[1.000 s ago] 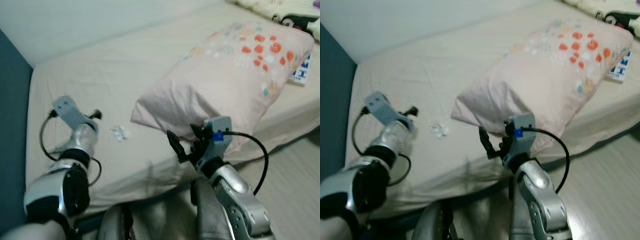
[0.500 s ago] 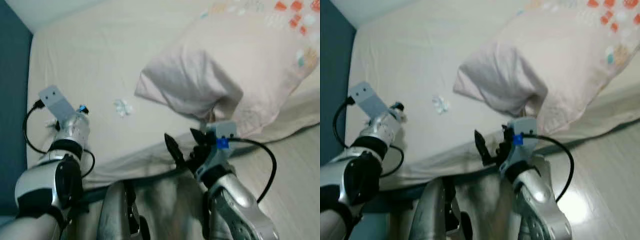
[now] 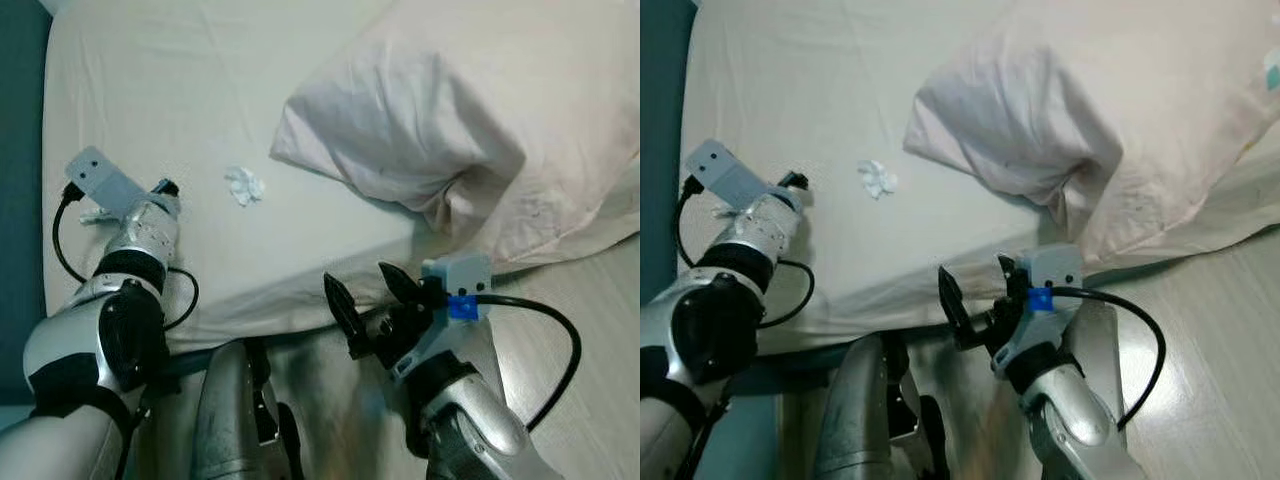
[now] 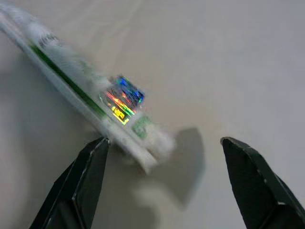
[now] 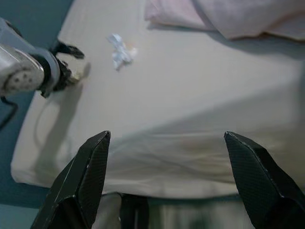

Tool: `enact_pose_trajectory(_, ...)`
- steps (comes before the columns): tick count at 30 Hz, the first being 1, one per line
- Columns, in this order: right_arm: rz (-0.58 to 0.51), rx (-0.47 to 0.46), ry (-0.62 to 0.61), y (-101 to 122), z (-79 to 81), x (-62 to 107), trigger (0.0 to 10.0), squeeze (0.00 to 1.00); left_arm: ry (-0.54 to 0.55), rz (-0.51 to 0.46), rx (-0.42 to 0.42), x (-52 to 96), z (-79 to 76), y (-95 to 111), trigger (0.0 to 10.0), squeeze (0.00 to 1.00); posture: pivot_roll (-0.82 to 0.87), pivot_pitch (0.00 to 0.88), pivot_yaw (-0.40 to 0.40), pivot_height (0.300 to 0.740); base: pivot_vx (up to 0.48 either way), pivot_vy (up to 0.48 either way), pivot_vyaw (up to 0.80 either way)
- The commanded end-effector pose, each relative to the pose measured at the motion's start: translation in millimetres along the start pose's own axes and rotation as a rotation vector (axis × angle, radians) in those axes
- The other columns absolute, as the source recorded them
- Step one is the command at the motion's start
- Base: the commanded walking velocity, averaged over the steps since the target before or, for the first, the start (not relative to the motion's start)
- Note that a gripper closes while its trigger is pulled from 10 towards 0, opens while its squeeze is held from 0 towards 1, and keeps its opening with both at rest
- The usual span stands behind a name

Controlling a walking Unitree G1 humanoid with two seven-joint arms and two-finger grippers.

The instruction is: Clean up the room

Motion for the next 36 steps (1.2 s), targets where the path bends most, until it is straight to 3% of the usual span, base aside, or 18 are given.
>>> enact_pose_trajectory(1,0.01,-0.027,0.018,-1,6.5,3.4,10.0,0.0,0.063,-0.027,0.012,-4.7,22.3,12,10.0,0.0,-0.22,0.64,0.27,0.435,0.0,0.0,0.0)
enact_pose_trajectory(3,0.012,-0.029,0.012,0,7.7,6.8,10.0,0.0,0.122,-0.042,-0.02,-5.8,35.0,16,10.0,0.0,-0.24,0.651,0.265,0.435,0.0,0.0,0.0)
enact_pose_trajectory(7,0.02,-0.034,0.002,1,9.9,13.1,10.0,0.0,0.164,-0.036,-0.014,-6.4,45.6,16,10.0,0.0,-0.25,0.67,0.264,0.435,0.0,0.0,0.0)
enact_pose_trajectory(16,0.035,-0.047,-0.023,1,12.9,23.2,10.0,0.0,0.19,-0.054,-0.035,-5.9,48.9,18,10.0,0.0,-0.28,0.689,0.264,0.435,0.0,0.0,0.0)
enact_pose_trajectory(18,0.034,-0.05,-0.031,2,12.8,25.3,10.0,0.0,0.203,-0.055,-0.051,-5.8,50.9,18,9.5,0.0,-0.29,0.698,0.262,0.435,0.0,0.0,0.0)
enact_pose_trajectory(19,0.032,-0.053,-0.037,4,13.5,28.0,10.0,0.0,0.207,-0.059,-0.062,-5.9,52.3,19,7.2,0.0,-0.3,0.704,0.261,0.435,0.0,0.0,0.0)
enact_pose_trajectory(24,0.031,-0.056,-0.042,5,14.3,30.7,10.0,0.0,0.209,-0.064,-0.071,-6.0,53.5,20,7.2,0.0,-0.3,0.704,0.261,0.435,0.0,0.0,0.0)
enact_pose_trajectory(25,0.028,-0.061,-0.043,7,16.1,33.3,10.0,0.0,0.179,-0.072,-0.062,-6.4,50.6,19,0.0,0.0,-0.33,0.725,0.25,0.435,0.0,0.0,0.0)
enact_pose_trajectory(36,0.019,-0.084,-0.041,9,21.3,38.3,10.0,0.0,0.127,-0.096,-0.049,-6.8,43.6,23,0.0,0.0,-0.32,0.768,0.244,0.435,0.0,0.0,0.0)
Point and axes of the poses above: a point about 5 cm out from each wrist's last joint towards the gripper, its own x axis pointing back from the gripper into the wrist, its own y axis along the axis of the wrist's last joint, z = x × y, the point moved 6 cm from there along -x, pointing out of the wrist towards the gripper, and after that the axes turned 5 degrees about -x, right-handed, at the moved point
